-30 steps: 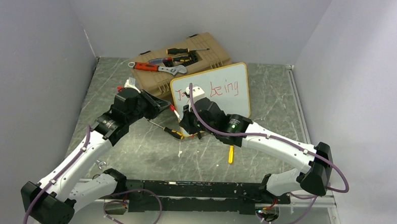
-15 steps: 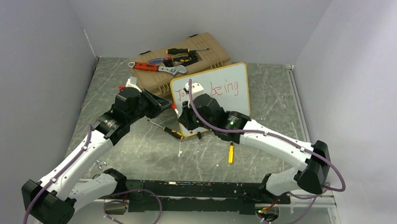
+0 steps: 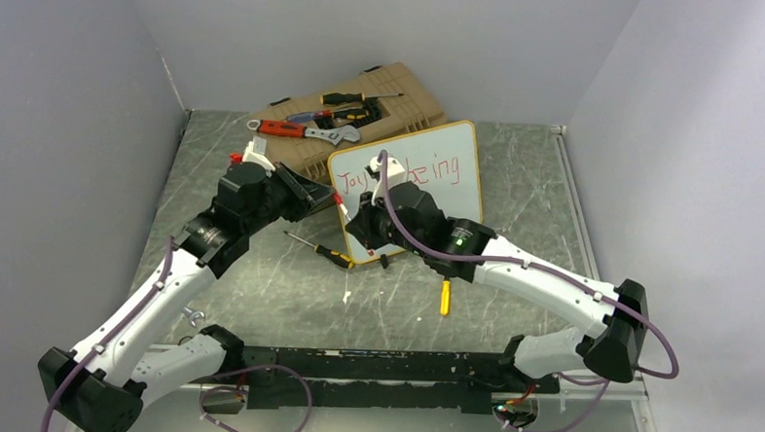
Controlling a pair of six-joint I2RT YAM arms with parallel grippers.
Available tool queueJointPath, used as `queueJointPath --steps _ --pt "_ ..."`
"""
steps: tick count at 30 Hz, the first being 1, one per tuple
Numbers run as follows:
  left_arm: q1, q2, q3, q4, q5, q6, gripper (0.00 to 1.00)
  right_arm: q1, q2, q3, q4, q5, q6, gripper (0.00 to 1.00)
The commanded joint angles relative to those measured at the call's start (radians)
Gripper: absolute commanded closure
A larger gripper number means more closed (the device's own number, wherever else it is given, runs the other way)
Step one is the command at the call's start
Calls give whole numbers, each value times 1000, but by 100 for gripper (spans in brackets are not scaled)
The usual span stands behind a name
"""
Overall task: Write a sentence on the whiteboard
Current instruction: Close the whiteboard marker at the center of the board.
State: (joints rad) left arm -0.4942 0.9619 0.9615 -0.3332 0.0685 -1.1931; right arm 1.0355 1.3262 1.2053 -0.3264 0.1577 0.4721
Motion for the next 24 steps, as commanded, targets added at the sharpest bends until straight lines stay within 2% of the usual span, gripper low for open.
queueJointPath --steps 1,6,14,24 --pt "-1 13 -32 122 83 -6 100 -9 38 56 65 71 -22 100" --pt "-1 17 1 123 97 34 100 -12 74 92 85 79 -47 100" --pt "-2 14 -31 120 124 5 100 -14 56 59 183 148 -76 100" --pt "-9 36 -9 127 171 39 100 -16 73 74 263 191 -123 100"
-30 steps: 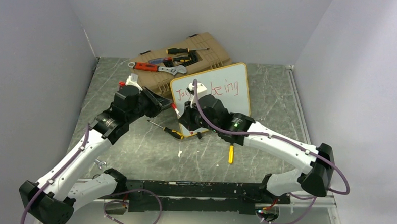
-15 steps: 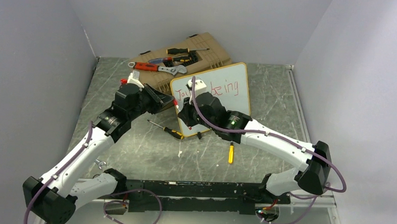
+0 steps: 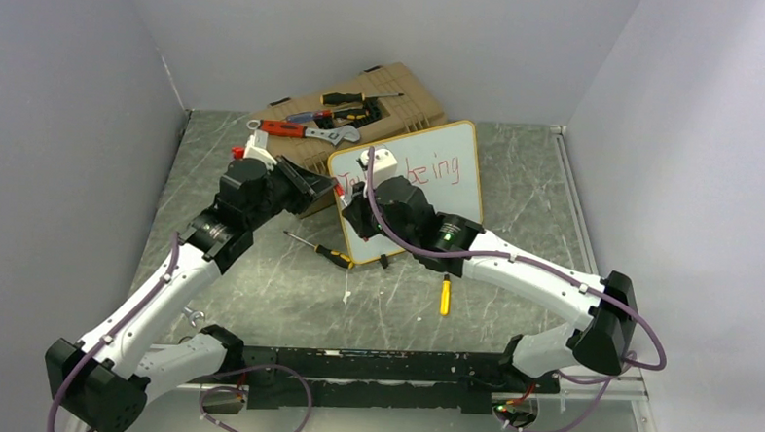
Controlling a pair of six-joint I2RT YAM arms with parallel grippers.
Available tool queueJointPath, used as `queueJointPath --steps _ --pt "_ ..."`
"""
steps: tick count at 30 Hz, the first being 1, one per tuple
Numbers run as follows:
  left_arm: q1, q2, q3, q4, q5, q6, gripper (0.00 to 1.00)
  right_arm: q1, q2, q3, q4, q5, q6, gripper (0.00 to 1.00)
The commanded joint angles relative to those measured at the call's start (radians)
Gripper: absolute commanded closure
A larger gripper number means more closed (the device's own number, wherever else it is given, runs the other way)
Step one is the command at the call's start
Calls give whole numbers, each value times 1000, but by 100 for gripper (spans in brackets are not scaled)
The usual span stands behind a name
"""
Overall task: Write a sentence on the whiteboard
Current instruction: Close the whiteboard marker at the center of the board.
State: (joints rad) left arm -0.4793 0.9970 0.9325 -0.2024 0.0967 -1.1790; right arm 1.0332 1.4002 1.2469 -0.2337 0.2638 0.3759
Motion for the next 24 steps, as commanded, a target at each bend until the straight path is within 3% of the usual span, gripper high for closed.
queueJointPath --steps 1,11,17,24 --pt "-24 6 29 -4 150 34 100 -14 -8 24 180 87 -26 100" --pt "-23 71 110 -6 222 106 100 -15 -40 21 209 141 -34 100" --pt "-24 71 186 -71 214 193 67 -15 -61 21 203 150 -39 100" --pt "-24 66 267 -116 233 292 46 -18 -83 15 206 167 -51 100"
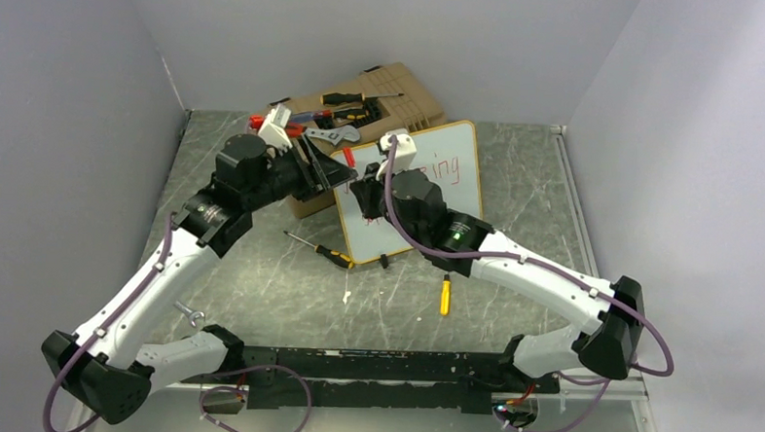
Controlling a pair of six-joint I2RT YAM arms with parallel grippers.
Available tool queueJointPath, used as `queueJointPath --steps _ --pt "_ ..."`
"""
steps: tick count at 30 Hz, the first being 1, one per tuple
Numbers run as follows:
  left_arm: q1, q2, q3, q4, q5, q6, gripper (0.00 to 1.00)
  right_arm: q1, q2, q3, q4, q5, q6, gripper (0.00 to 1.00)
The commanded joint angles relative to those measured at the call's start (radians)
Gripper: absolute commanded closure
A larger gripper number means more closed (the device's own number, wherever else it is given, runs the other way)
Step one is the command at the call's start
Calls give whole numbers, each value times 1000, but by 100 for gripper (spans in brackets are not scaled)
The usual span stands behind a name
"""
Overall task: Write a sentence on the whiteboard
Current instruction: Close the whiteboard marker at the center of the board.
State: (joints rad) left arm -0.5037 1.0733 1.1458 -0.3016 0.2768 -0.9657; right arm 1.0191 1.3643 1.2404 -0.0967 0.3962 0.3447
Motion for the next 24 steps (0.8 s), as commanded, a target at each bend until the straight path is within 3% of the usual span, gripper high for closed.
queueJointPath --steps 1,7,15,24 --pt "2 -13 58 -12 52 81 43 -4 -55 17 74 32 -25 100" --pt "62 -2 114 14 131 87 31 -23 -178 -68 149 -97 -26 100" --pt "164 36 122 249 381 -30 29 -45 -247 -83 146 -293 8 100" --pt "164 66 155 279 462 -16 28 -45 -225 -65 138 -346 10 100"
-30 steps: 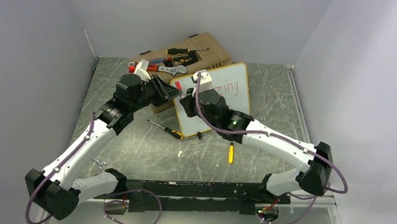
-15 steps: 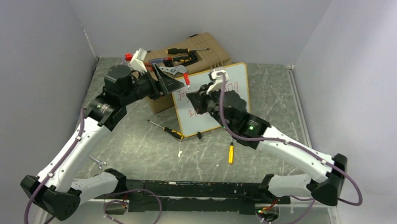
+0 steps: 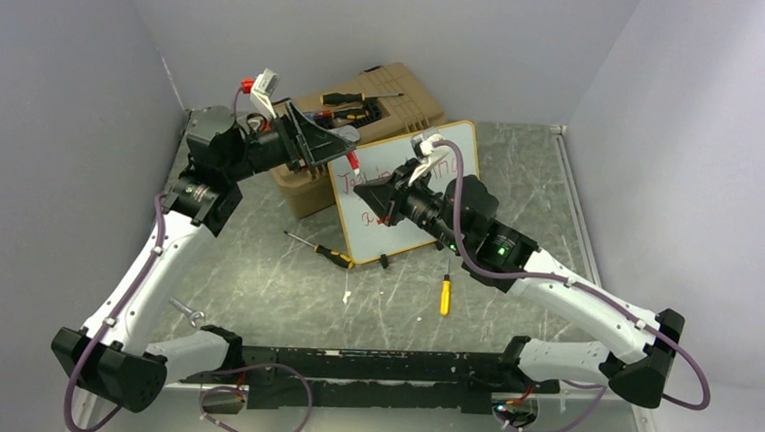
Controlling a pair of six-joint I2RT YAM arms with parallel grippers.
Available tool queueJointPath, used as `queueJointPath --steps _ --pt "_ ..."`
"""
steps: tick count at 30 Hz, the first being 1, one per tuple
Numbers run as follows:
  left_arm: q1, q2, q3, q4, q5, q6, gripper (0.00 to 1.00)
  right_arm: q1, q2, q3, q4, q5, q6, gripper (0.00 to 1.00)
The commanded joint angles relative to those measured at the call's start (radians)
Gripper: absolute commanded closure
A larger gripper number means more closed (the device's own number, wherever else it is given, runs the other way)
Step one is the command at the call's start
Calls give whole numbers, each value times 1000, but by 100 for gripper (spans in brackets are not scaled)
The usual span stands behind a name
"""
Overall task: Write a sentence on the whiteboard
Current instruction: Close the whiteboard marker at the center of the board.
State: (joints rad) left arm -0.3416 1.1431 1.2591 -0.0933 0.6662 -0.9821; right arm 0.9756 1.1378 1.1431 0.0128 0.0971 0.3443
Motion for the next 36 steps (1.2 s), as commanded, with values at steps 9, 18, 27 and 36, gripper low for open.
queueJointPath --steps 9,18,27,36 --pt "1 -3 29 37 45 8 54 -3 13 41 36 -92 15 100" --pt "1 -7 -9 65 81 12 71 -6 36 60 24 -88 36 100" --pt "-6 -14 -49 46 83 34 79 -26 45 59 36 -92 57 100" --pt "-39 -31 -101 84 79 70 100 -90 57 70 38 -125 150 100"
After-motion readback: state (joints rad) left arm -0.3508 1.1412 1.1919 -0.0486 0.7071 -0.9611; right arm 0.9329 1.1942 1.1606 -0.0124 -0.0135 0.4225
